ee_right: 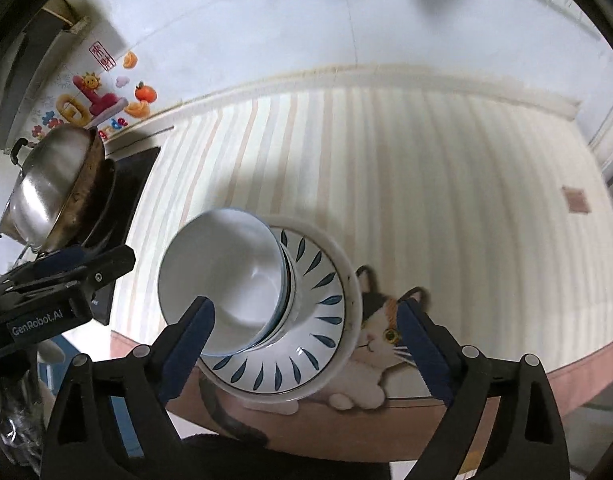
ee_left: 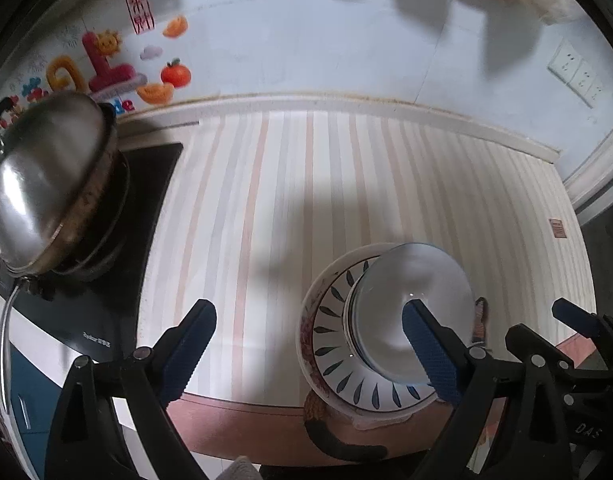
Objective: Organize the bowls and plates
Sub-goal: 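Open both tools and withdraw them from the stack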
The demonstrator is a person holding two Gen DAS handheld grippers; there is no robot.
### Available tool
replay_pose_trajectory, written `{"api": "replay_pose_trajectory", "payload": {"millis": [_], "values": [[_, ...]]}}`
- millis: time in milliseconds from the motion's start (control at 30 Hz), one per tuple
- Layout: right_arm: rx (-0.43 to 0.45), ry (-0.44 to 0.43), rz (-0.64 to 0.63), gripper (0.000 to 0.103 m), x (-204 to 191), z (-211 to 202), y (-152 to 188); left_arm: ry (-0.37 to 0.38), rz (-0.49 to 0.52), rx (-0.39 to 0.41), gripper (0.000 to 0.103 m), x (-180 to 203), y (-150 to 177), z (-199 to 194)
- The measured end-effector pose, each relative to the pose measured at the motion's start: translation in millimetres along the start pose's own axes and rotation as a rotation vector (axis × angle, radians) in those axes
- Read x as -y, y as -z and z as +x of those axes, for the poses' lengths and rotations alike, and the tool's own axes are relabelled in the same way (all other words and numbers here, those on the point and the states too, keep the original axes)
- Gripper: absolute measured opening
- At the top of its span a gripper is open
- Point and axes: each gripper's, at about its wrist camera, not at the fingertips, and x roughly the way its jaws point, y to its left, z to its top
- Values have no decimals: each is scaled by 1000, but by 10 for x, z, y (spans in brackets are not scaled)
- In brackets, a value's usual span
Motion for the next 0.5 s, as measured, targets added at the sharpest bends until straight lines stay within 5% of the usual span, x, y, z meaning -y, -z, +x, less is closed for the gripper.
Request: {"api": "replay_pose_trajectory", "payload": {"millis": [500], "values": [[180, 59, 30, 97, -226, -1169, 342, 87, 30, 211, 102, 78, 295, -1084]]}}
